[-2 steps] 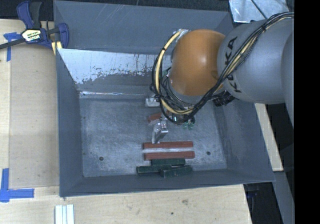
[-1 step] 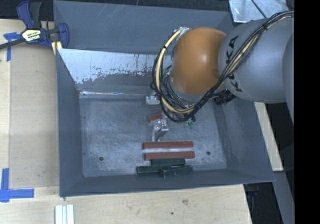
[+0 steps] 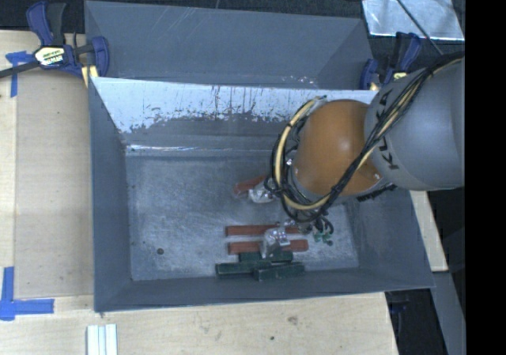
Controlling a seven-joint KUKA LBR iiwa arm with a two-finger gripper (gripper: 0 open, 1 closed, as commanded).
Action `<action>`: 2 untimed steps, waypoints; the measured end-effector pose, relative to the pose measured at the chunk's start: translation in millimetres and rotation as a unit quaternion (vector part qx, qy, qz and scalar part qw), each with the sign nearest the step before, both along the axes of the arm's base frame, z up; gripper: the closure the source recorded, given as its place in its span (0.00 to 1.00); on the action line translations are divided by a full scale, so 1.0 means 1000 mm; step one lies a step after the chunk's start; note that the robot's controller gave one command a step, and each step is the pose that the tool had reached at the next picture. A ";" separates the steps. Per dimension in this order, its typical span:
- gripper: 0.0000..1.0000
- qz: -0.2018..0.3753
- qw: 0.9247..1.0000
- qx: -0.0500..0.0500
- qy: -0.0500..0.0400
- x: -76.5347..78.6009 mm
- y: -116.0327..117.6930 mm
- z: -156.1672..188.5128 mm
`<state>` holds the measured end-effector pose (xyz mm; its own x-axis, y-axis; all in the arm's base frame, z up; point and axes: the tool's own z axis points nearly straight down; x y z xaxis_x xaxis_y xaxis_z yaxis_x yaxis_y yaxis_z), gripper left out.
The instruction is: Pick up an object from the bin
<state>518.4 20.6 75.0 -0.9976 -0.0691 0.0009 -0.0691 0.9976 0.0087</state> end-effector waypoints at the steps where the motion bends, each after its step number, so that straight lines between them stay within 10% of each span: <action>1: 0.00 0.003 1.000 0.000 -0.004 0.003 0.003 0.004; 2: 0.00 -0.032 0.999 -0.003 -0.006 -0.014 0.000 0.017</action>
Offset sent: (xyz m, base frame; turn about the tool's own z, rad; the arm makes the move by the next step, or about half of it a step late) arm -0.0264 0.0002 0.0250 0.1031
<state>504.6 20.3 91.9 -0.9999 -0.0055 -0.0105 -0.0055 1.0000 0.0018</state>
